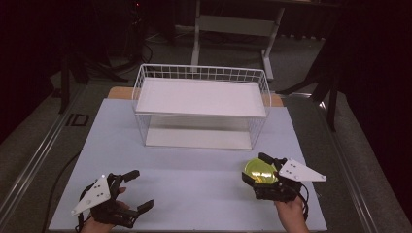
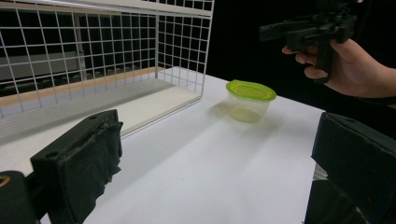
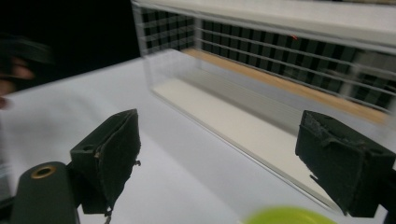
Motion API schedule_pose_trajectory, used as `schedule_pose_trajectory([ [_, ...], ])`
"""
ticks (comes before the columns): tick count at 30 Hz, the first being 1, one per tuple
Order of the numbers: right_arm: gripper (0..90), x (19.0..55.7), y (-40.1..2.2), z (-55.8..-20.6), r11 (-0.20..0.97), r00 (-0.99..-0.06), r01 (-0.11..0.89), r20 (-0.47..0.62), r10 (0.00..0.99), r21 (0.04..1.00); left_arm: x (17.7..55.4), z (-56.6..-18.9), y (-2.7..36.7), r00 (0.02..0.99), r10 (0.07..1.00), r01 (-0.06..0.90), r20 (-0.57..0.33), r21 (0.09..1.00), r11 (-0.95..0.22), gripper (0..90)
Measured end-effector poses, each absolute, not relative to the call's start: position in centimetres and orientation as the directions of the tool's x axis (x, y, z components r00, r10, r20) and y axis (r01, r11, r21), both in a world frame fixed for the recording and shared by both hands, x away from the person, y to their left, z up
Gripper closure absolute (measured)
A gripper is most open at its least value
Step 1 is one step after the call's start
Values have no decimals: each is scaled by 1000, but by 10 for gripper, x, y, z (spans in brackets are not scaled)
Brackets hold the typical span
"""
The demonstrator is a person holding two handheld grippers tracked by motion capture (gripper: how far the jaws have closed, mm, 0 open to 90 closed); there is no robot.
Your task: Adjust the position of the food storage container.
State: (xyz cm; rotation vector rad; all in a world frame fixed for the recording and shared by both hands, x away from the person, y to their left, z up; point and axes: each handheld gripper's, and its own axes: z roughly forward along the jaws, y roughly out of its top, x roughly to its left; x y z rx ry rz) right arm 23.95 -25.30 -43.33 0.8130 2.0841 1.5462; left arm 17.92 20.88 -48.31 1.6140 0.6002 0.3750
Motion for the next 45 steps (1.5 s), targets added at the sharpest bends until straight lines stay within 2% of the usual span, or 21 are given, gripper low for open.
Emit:
schedule_pose_trajectory([
  [23, 128, 254, -332, -471, 202, -517, 338, 2, 856, 919, 181, -487, 200, 819, 561, 182, -117, 981, -61, 24],
  [26, 153, 252, -338, -477, 198, -499, 350, 4, 866, 915, 182, -488, 200, 821, 559, 183, -120, 981, -58, 24],
  [29, 217, 250, -346, -484, 209, -469, 366, -14, 883, 907, 182, -488, 199, 820, 560, 183, -118, 981, -61, 24],
  [31, 217, 250, -346, -484, 209, -469, 366, -14, 883, 907, 182, -488, 199, 821, 559, 183, -118, 981, -61, 24],
  [32, 314, 250, -351, -491, 221, -452, 394, -21, 892, 892, 182, -487, 199, 822, 558, 182, -117, 981, -62, 24],
  [35, 426, 251, -356, -498, 216, -440, 421, -10, 898, 881, 183, -488, 199, 822, 558, 182, -118, 981, -60, 24],
  [37, 426, 251, -357, -501, 212, -438, 434, -1, 899, 875, 183, -488, 199, 822, 558, 182, -118, 981, -60, 24],
  [38, 633, 253, -359, -506, 209, -436, 464, 16, 900, 861, 183, -488, 199, 822, 557, 183, -119, 981, -60, 24],
  [39, 633, 253, -359, -506, 209, -436, 464, 16, 900, 861, 183, -488, 199, 822, 558, 183, -118, 981, -62, 24],
  [40, 762, 253, -359, -511, 218, -455, 483, 31, 890, 848, 182, -487, 199, 822, 557, 181, -117, 982, -61, 24],
  [41, 822, 253, -358, -513, 233, -456, 495, 22, 890, 837, 182, -487, 199, 822, 558, 180, -114, 982, -64, 24],
  [42, 862, 254, -357, -515, 242, -471, 505, 29, 881, 829, 182, -487, 199, 822, 558, 180, -114, 982, -64, 24],
  [45, 897, 254, -354, -519, 266, -489, 521, 28, 872, 811, 183, -488, 199, 822, 558, 182, -116, 981, -63, 24],
])
